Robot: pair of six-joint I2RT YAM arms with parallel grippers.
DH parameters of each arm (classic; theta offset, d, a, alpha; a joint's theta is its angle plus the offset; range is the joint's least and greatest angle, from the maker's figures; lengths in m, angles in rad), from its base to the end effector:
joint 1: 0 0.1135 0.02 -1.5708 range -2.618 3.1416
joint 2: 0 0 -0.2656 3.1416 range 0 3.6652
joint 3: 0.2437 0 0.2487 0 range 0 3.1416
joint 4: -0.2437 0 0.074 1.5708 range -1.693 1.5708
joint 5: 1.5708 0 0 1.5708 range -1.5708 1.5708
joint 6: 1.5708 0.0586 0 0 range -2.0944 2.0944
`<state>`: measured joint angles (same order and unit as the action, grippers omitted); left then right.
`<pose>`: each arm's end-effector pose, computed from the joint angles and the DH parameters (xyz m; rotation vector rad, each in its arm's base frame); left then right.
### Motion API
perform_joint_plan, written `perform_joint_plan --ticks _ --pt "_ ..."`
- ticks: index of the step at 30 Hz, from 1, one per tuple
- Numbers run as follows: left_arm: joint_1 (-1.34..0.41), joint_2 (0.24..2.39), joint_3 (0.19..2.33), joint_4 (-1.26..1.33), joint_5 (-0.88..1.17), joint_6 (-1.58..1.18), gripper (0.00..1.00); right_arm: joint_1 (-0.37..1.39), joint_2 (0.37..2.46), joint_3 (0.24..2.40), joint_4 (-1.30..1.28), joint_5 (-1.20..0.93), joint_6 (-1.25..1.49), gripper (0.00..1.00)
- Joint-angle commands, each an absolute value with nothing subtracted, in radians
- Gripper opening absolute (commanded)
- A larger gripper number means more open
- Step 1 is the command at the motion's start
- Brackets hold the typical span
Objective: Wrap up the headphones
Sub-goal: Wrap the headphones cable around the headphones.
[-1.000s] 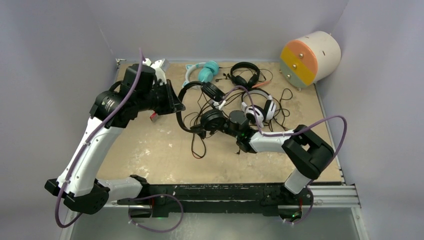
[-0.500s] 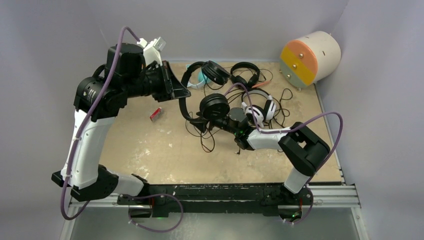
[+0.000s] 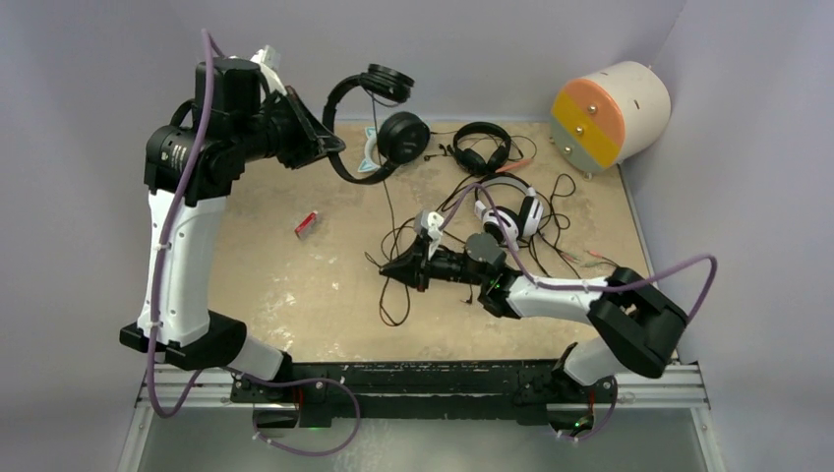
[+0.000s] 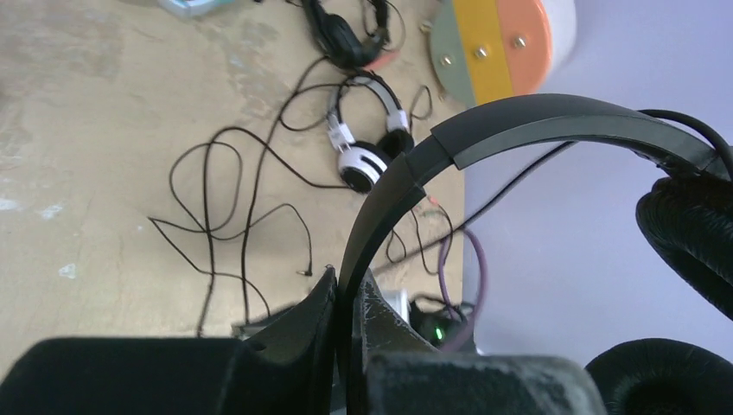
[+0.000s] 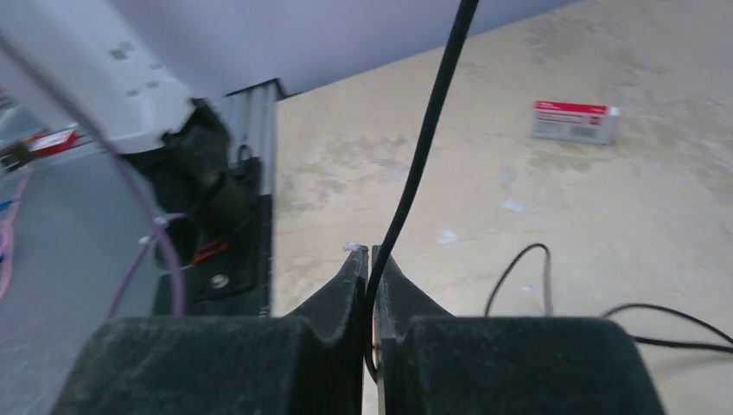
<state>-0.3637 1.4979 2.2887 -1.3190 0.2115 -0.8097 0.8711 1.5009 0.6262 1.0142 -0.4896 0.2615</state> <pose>0.2210 -0.0973 0.5260 -0.3592 2.1961 -0.9025 0.1893 0.2677 0.2492 -0.8716 1.3171 1.2567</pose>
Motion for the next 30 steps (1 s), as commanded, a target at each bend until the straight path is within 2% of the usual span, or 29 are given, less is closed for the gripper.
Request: perform_joint_plan --ticks 1,3,8,10,14,21,26,30 --pt "-0.288 1.502 2.191 -1.214 0.171 -0.942 0.00 0.948 1.395 0.567 1.017 -0.559 0.286 0.05" --pt "-0.273 1.496 2.123 -1.173 0.115 -0.977 0.00 0.985 1.353 0.557 1.006 -0.561 0.290 0.05" --pt "-0.268 1.445 1.939 -1.099 -0.188 -0.994 0.00 1.013 1.254 0.601 0.862 -0.544 0.297 0.06" --pt "-0.268 1.409 1.852 -1.057 -0.304 -0.966 0.00 1.014 1.236 0.650 0.765 -0.539 0.298 0.00" --pt "-0.270 1.371 1.701 -1.009 -0.516 -0.876 0.00 1.014 1.240 0.793 0.518 -0.536 0.258 0.00" --pt "-0.295 1.279 1.459 -0.910 -0.655 -0.677 0.00 1.010 1.272 1.028 0.090 -0.474 0.152 0.00" --pt "-0.444 1.231 1.293 -0.846 -0.827 -0.579 0.00 0.947 1.351 1.222 -0.104 -0.505 0.123 0.00" --pt "-0.521 1.225 1.198 -0.787 -0.816 -0.459 0.00 0.864 1.457 1.381 -0.233 -0.583 0.129 0.00"
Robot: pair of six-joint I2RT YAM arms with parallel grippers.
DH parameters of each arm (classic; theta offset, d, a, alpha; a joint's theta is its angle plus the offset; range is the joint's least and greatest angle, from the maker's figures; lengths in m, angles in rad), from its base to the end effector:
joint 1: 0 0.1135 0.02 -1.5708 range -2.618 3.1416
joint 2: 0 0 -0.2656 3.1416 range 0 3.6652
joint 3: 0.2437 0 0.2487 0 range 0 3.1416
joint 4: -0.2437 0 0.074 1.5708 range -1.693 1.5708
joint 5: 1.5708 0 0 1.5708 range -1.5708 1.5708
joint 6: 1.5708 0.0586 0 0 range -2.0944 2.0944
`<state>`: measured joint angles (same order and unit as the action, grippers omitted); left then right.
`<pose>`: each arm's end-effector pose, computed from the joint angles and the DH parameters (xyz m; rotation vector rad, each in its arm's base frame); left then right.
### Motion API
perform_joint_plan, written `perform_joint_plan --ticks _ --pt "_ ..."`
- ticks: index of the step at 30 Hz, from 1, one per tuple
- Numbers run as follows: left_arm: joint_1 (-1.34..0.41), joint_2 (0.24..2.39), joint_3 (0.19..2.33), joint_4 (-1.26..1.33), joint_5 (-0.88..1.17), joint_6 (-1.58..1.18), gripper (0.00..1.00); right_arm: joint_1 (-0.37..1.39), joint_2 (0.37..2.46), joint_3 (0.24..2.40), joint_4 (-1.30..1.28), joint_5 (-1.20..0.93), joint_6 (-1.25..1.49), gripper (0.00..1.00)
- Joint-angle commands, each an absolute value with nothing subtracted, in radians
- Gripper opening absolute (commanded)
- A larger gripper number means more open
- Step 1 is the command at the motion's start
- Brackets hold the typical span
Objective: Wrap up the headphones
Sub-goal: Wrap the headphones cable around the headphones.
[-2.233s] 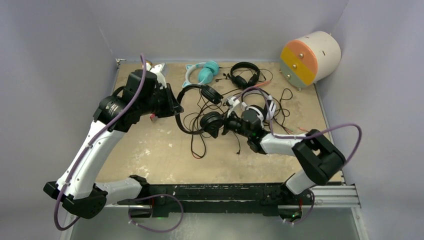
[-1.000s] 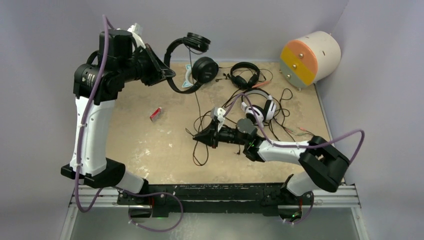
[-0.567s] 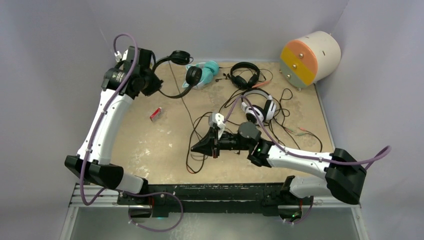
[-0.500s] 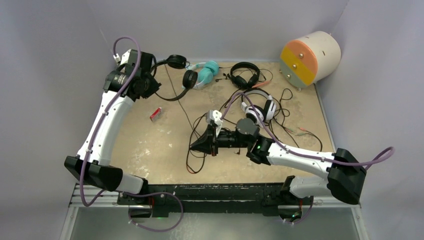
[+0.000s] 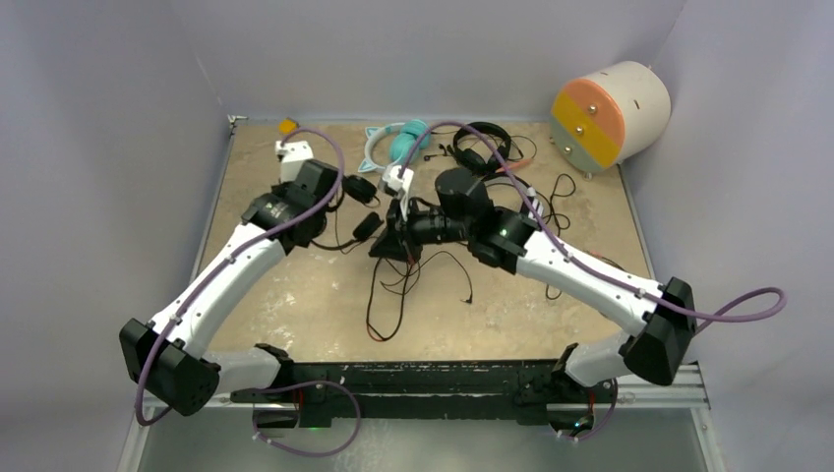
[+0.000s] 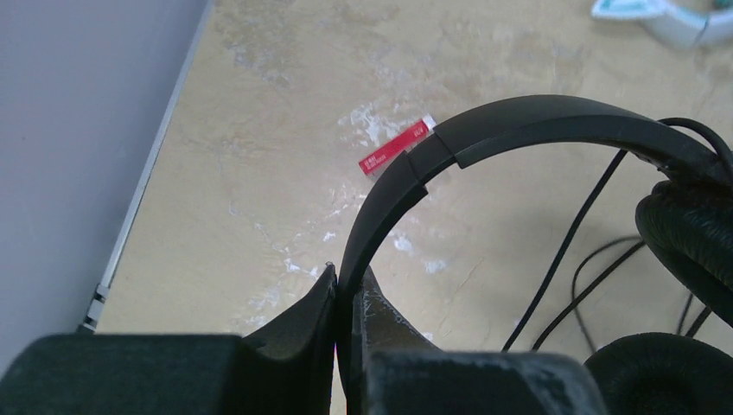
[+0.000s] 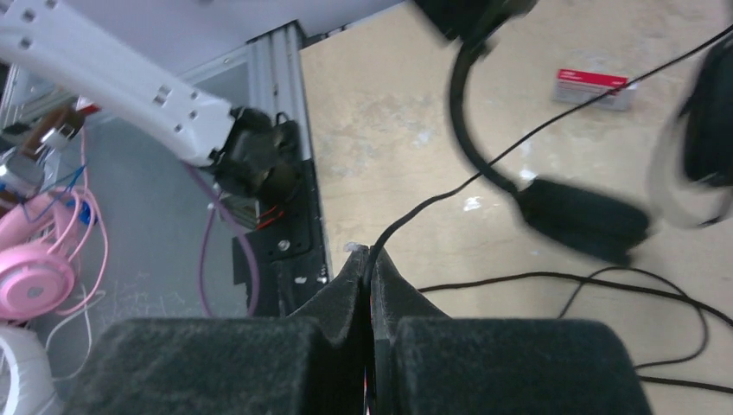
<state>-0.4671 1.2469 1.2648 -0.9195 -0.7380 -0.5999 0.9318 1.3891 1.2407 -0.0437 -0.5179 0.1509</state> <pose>0.2396 -0.0767 0.3376 -0.4393 2.1667 0.3422 0.1808 0.2920 0.3745 -1.0866 1.5699 1.2157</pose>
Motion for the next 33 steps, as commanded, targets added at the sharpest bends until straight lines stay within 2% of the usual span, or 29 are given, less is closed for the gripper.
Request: perform_joint_plan --ticks 1,4,10,14,24,29,33 --pt "-0.526 1.215 1.177 -0.772 -0.801 -0.438 0.00 0.846 1.479 1.417 -0.263 -0.582 0.132 0.00" --pt "-0.540 1.184 1.118 -0.718 -0.742 -0.365 0.00 0.795 1.525 1.488 -0.326 -0.566 0.137 0.00" --pt "-0.562 1.112 1.037 -0.629 -0.559 -0.261 0.00 0.748 1.594 1.589 -0.445 -0.374 0.065 0.00" --pt "-0.578 1.118 1.044 -0.648 -0.517 -0.250 0.00 0.735 1.669 1.691 -0.535 -0.263 0.007 0.00" --pt "-0.634 1.172 1.071 -0.698 -0.527 -0.235 0.00 0.733 1.762 1.834 -0.642 -0.098 -0.098 0.10" --pt "-0.636 1.167 1.094 -0.719 -0.473 -0.234 0.00 0.731 1.789 1.833 -0.631 -0.016 -0.128 0.10" --pt "-0.637 1.157 1.113 -0.746 -0.386 -0.248 0.00 0.693 1.803 1.831 -0.631 -0.032 -0.137 0.10"
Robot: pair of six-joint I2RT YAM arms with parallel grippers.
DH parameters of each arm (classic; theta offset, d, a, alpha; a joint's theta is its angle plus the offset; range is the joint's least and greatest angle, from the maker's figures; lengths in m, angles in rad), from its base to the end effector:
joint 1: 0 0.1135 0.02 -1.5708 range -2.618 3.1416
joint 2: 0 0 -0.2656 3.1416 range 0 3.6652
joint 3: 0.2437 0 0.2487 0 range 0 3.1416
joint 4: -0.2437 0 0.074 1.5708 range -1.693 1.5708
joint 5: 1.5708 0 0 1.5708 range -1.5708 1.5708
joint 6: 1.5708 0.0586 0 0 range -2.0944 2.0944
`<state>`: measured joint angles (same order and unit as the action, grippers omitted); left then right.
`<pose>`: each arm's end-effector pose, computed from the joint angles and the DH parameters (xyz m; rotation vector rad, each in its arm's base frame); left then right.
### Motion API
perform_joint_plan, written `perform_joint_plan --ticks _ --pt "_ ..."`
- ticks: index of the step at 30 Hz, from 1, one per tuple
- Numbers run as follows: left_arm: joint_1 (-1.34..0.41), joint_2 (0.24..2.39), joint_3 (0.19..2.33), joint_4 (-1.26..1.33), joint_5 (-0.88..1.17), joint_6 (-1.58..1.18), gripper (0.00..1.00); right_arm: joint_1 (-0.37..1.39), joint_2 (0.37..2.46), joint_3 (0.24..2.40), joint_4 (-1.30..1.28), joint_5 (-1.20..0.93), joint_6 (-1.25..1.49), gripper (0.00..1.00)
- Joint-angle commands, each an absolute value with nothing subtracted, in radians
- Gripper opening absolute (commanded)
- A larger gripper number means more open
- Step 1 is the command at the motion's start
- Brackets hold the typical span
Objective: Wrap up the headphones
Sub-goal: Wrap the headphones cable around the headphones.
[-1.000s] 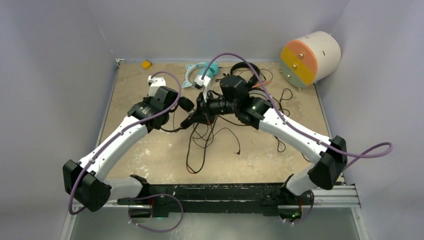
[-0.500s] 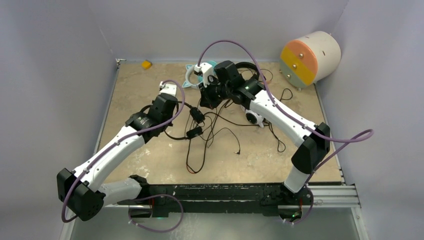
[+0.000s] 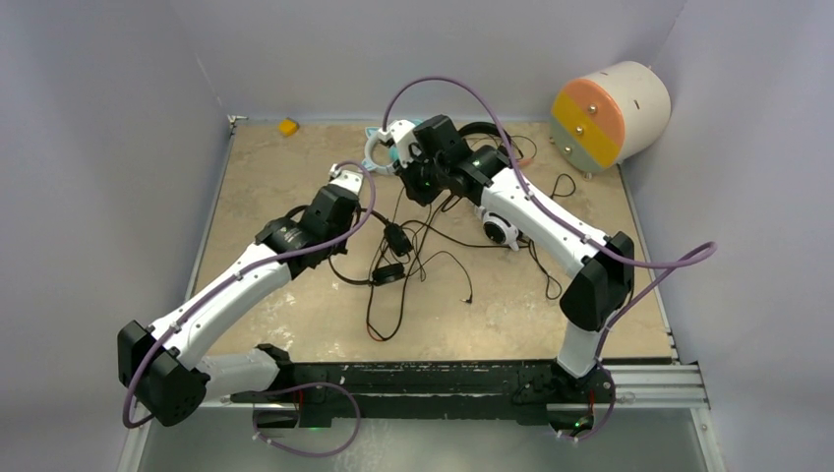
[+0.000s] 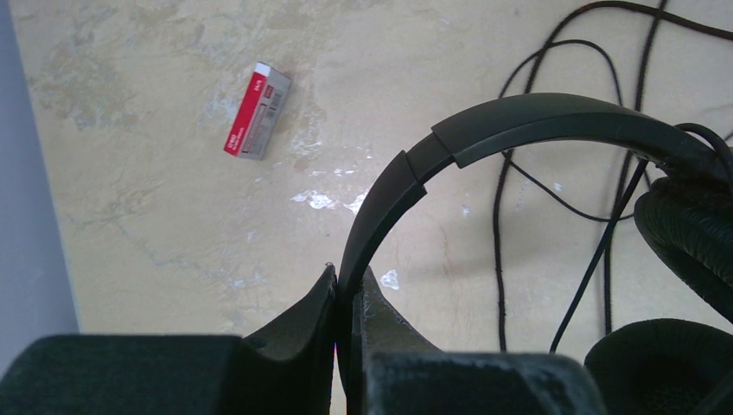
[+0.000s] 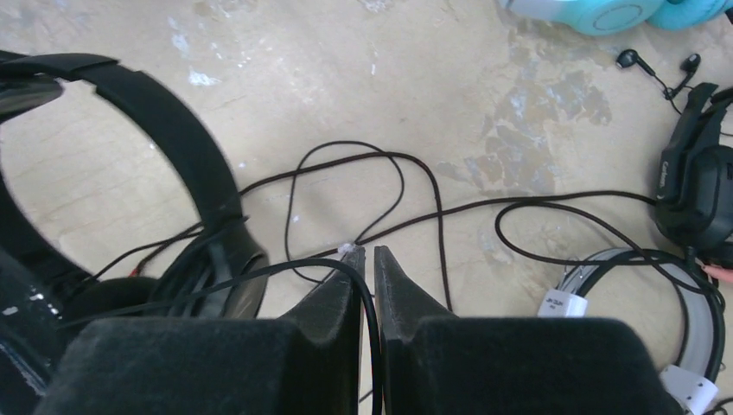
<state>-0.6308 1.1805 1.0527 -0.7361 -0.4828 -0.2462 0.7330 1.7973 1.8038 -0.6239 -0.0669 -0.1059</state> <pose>0.2161 -0.1242 0.2922 0.2350 2.3026 0.1527 0.3159 0.2897 0.3572 -0.9386 2.0107 0.4240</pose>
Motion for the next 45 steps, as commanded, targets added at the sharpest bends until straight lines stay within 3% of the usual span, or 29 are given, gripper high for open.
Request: perform_joint_plan --ticks 1,10,20,30,34,38,45 --pt "-0.637 1.150 1.117 -0.751 -0.361 -0.251 0.00 0.674 1.804 1.827 -0.626 -0.069 -0.129 0.11" --pt "-0.636 1.053 1.162 -0.747 -0.054 -0.309 0.00 0.564 1.761 1.655 -0.459 -0.413 0.027 0.08" --pt "-0.634 1.041 1.342 -0.761 0.132 -0.621 0.00 0.549 1.584 1.206 0.071 -0.610 0.153 0.08" --pt "-0.607 1.023 1.453 -0.769 0.061 -0.791 0.00 0.600 1.527 0.834 0.656 -0.670 0.376 0.09" --pt "-0.538 1.046 1.445 -0.730 0.131 -0.811 0.00 0.705 1.461 0.739 0.717 -0.633 0.303 0.01" --pt "-0.403 1.075 1.447 -0.722 0.165 -0.812 0.00 0.775 1.372 0.644 0.788 -0.648 0.310 0.01" --pt "-0.370 1.143 1.427 -0.682 -0.153 -0.785 0.00 0.850 1.243 0.572 0.830 -0.674 0.385 0.00"
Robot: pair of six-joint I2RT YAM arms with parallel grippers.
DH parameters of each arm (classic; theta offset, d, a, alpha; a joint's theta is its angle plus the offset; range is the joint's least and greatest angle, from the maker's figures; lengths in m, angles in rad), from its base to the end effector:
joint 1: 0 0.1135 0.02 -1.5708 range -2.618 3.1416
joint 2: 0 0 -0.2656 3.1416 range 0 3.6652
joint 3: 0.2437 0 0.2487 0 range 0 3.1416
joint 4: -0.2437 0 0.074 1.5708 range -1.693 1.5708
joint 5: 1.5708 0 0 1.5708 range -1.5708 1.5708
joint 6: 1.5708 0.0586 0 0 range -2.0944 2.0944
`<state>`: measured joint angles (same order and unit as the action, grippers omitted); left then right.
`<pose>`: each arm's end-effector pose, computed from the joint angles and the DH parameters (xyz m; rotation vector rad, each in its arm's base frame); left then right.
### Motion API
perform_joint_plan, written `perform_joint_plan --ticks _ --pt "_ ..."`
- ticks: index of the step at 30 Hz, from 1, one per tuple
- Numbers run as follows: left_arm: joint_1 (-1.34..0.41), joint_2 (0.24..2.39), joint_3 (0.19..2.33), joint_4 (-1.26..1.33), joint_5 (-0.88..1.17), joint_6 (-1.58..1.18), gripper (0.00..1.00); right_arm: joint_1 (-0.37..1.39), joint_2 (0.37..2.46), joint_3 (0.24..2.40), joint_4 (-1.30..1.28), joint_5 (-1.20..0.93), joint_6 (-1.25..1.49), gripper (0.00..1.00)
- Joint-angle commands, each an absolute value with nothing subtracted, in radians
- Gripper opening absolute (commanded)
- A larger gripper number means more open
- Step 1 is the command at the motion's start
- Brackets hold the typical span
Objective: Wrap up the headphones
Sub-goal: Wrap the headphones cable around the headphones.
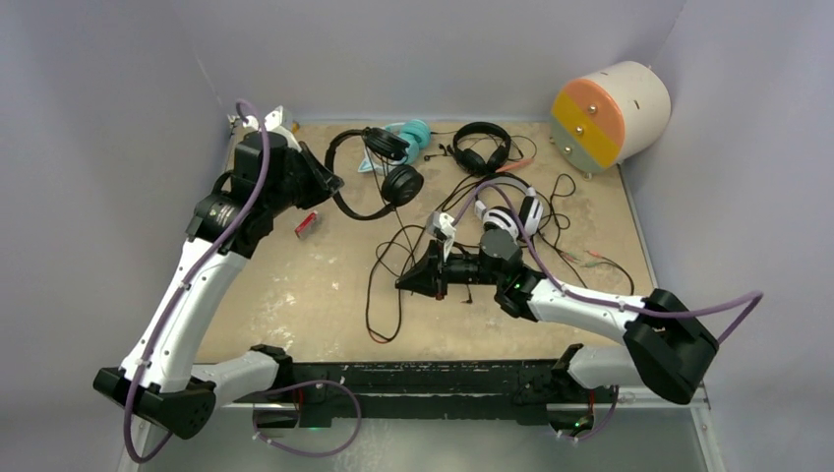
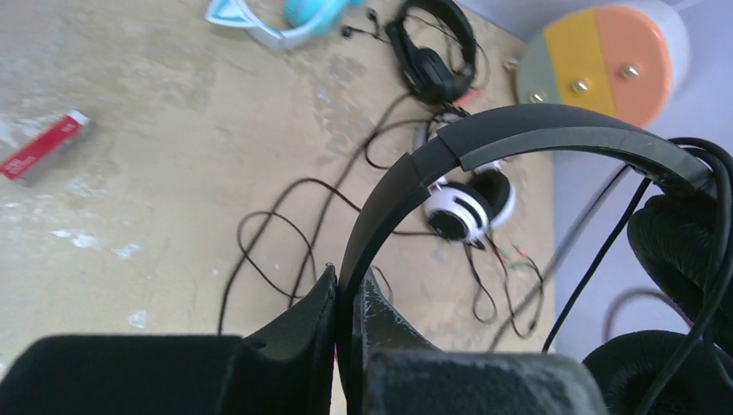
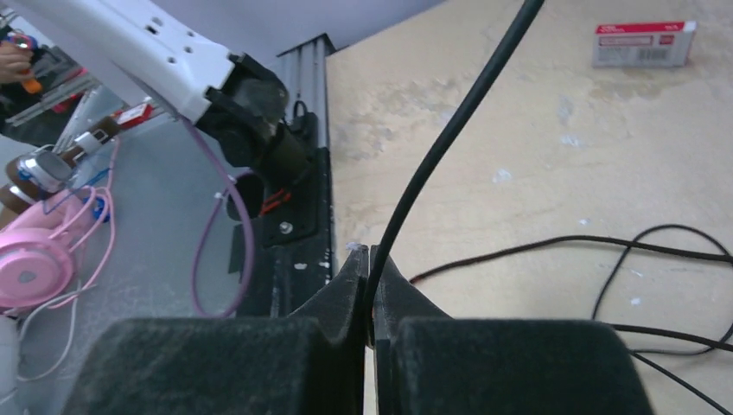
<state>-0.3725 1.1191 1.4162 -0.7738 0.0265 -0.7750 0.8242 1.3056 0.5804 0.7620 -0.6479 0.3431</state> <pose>0.2184 -0.0870 0.4197 -0.4089 2.0905 -0.7279 0.1720 0.2379 0.2591 -0.9388 1.4462 1.3871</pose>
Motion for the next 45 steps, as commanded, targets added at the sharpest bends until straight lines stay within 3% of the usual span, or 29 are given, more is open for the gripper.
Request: perform_joint_plan --ticks 1,8,14,17,23,27,33,41,45 --pt "-0.370 1.149 1.415 -0.675 -0.213 -0.769 0.00 0.854 1.220 0.581 0.795 -0.671 0.386 0.00" --pt "-0.376 1.178 1.326 -0.674 -0.514 -0.638 0.00 0.855 1.207 0.861 0.194 -0.627 0.253 0.00" --pt "-0.521 1.281 1.342 -0.819 -0.760 -0.622 0.00 0.855 1.305 1.038 -0.018 -0.598 0.155 0.00" --pt "-0.610 1.326 1.342 -0.899 -0.905 -0.617 0.00 0.855 1.344 1.138 -0.143 -0.488 0.112 0.04" --pt "-0.647 1.396 1.321 -1.054 -1.010 -0.618 0.00 0.855 1.419 1.328 -0.370 -0.177 0.011 0.05" --pt "-0.670 1.428 1.311 -1.096 -0.967 -0.585 0.00 0.856 1.426 1.344 -0.358 0.009 -0.059 0.07" --pt "-0.681 1.414 1.306 -1.060 -0.739 -0.497 0.00 0.856 1.414 1.240 -0.120 0.176 -0.101 0.08" --pt "-0.684 1.353 1.256 -1.005 -0.475 -0.390 0.00 0.855 1.440 1.225 -0.015 0.223 -0.118 0.12" --pt "-0.685 1.351 1.227 -0.986 -0.412 -0.391 0.00 0.855 1.416 1.165 0.095 0.178 -0.093 0.19"
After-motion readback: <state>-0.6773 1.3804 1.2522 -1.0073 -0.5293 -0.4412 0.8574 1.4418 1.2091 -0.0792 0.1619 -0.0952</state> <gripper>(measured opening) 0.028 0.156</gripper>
